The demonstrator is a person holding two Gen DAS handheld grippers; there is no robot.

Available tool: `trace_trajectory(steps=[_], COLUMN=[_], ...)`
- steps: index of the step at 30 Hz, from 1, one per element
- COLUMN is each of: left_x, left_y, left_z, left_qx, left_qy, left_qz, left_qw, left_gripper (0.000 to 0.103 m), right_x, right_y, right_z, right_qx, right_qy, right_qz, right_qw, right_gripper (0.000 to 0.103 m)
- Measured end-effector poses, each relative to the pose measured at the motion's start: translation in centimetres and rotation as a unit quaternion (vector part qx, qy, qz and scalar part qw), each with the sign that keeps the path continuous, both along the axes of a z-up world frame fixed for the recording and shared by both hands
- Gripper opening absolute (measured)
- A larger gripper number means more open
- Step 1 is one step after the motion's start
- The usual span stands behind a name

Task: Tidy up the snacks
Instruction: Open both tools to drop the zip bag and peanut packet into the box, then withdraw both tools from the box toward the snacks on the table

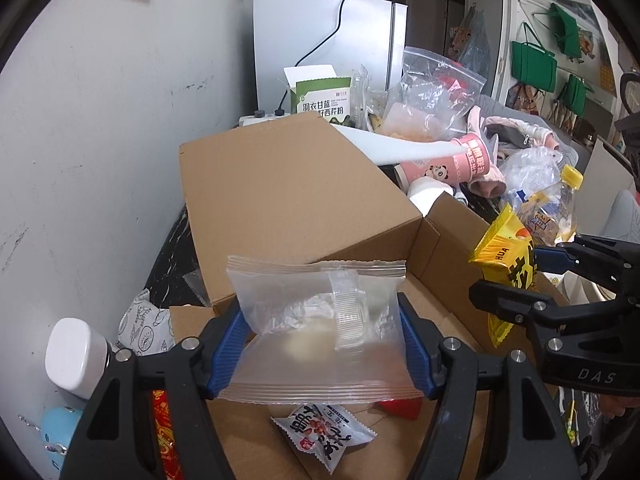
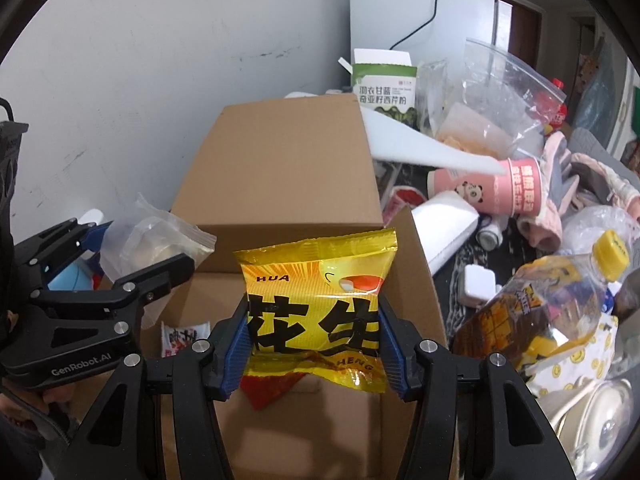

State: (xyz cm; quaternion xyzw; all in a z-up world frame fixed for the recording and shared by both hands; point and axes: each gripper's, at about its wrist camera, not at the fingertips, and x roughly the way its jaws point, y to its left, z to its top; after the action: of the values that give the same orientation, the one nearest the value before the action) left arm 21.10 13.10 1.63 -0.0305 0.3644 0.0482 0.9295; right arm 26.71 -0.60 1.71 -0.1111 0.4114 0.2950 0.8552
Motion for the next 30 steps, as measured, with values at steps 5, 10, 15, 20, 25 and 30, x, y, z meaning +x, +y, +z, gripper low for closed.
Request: trace_trajectory(steps=[5, 10, 15, 20, 25, 30], left_x=[0.0, -0.2, -0.5, -1.4, -2.8, -4.5], left_y=[-0.6, -0.8, -1.0, -1.4, -2.0, -2.9], left_z=[0.1, 0.7, 2.0, 3.9, 6.4, 8.9], left_qx=[0.024, 0.025, 0.028, 0.032, 0.033, 0.034], left_qy=[0.017, 0.024, 0.020, 0.004, -0.021, -0.046], left_qz=[-0.003, 0.000, 0.011, 0.010, 0.004, -0.008], left_qw=[0.9996, 0.9994, 0.9993, 0.9994, 0.9992, 0.9983], left_gripper=[0.068, 0.071, 0.071, 0.071, 0.071, 0.071], right_x=[-0.1, -0.3, -1.1, -2.1, -3.2, -5.0], right_y=[-0.1, -0.6, -1.2, -1.9, -2.8, -3.9], right_z=[-0.1, 0.6, 2.1, 4.2, 6.5, 9.0], right_qx=[-0.010, -0.014, -0.020, -0.016, -0.008, -0.001], right_qy=[0.007, 0.000, -0.020, -0.041, -0.063, -0.085], right_qz=[-0.007, -0.016, -0.021, -0.026, -0.032, -0.039], right_qw=[1.000, 1.000, 0.999, 0.999, 0.997, 0.996], right_gripper=[0.056, 0.065, 0.068, 0.068, 0.068, 0.068])
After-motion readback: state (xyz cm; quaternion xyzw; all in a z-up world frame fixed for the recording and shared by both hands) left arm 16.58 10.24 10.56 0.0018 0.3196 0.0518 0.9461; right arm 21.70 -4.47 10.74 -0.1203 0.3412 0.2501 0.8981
